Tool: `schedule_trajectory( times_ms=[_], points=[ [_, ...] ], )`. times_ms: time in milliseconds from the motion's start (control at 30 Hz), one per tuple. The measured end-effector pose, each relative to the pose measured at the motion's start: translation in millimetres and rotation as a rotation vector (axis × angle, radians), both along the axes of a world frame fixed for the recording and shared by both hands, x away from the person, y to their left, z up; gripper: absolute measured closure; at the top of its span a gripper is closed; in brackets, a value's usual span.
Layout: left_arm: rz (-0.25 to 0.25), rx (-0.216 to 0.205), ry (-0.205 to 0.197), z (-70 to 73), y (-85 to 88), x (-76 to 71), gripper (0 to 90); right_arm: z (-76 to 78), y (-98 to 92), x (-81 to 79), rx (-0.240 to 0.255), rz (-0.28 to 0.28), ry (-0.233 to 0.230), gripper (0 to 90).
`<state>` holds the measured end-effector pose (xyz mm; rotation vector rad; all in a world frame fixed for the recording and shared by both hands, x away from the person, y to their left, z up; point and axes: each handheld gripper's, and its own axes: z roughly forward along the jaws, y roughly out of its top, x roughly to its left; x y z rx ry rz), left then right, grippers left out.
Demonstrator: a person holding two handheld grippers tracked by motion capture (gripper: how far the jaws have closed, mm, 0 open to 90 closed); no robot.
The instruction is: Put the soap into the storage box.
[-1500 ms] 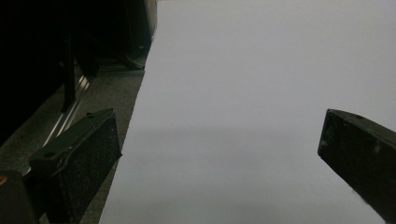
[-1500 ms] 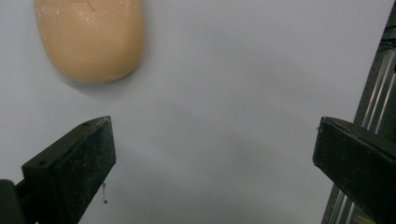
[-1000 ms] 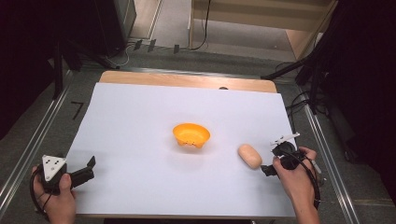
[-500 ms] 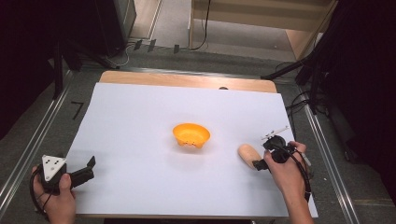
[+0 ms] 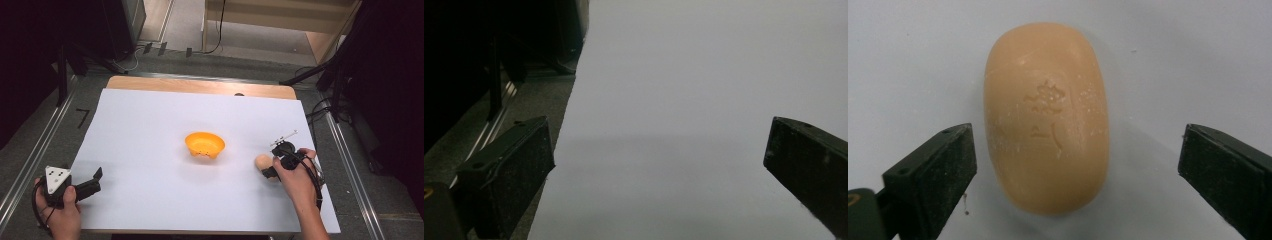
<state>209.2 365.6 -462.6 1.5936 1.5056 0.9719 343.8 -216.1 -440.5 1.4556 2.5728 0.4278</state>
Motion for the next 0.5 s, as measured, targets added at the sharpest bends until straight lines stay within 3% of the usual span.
schedule_trajectory(
  times_ms=[500],
  points=[
    [-0.003,0.0,0.002,-0.1,0.0,0.4,0.2,-7.2,9.9,8.5,0.027,0.009,0.055,23.8]
  ],
)
